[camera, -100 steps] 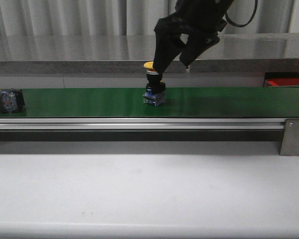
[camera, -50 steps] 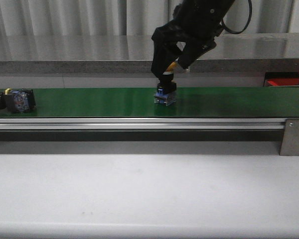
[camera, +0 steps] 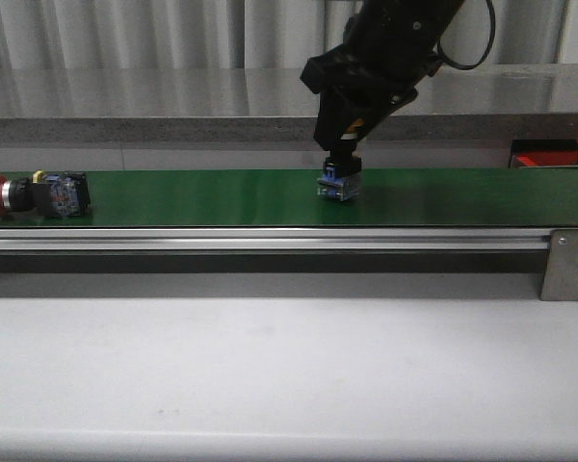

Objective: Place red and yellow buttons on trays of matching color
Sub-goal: 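Carry the yellow button toward the yellow tray with the right gripper, then lower the yellow button into the yellow tray and open the right gripper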

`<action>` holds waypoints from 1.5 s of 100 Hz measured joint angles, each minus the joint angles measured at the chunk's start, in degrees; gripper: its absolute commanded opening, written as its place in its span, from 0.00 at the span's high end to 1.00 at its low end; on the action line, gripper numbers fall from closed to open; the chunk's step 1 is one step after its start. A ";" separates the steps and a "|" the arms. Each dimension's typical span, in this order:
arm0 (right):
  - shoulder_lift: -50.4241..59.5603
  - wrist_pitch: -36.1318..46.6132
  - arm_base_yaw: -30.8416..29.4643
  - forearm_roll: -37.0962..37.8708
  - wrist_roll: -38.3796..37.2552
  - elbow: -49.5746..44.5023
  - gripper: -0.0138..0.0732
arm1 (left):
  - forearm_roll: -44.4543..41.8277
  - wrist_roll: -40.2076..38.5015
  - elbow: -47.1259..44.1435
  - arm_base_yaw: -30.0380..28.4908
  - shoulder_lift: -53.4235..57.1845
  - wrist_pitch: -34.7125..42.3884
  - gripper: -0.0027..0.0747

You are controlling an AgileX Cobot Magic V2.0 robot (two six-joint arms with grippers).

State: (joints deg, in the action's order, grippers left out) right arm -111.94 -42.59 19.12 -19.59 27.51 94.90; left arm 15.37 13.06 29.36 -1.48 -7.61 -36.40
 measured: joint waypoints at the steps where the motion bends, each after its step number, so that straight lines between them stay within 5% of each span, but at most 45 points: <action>1: 0.27 -0.01 -0.14 0.00 0.00 0.00 0.69 | 0.00 0.00 0.00 0.00 0.00 0.00 0.99; 31: 14.44 -7.41 -10.26 0.96 -2.85 -0.13 0.69 | 0.00 0.00 0.00 0.00 0.00 0.00 0.99; 66: 33.78 -12.14 -36.96 2.93 -5.57 -13.98 0.69 | 0.00 0.00 0.00 0.00 0.00 0.00 0.99; 94: 37.40 -9.18 -55.48 3.29 -9.80 -29.69 0.69 | 0.00 0.00 0.00 0.00 0.00 0.00 0.99; 120: 36.47 4.88 -58.26 2.20 -10.55 -42.99 0.69 | 0.00 0.00 0.00 0.00 0.00 0.00 0.99; 150: 28.82 15.16 -58.26 1.35 -10.55 -45.04 0.69 | 0.00 0.00 0.00 0.00 0.00 0.00 0.99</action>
State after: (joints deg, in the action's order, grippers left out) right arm -83.12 -27.43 -39.13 -18.24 16.96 49.87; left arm 15.37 13.06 29.36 -1.48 -7.61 -36.40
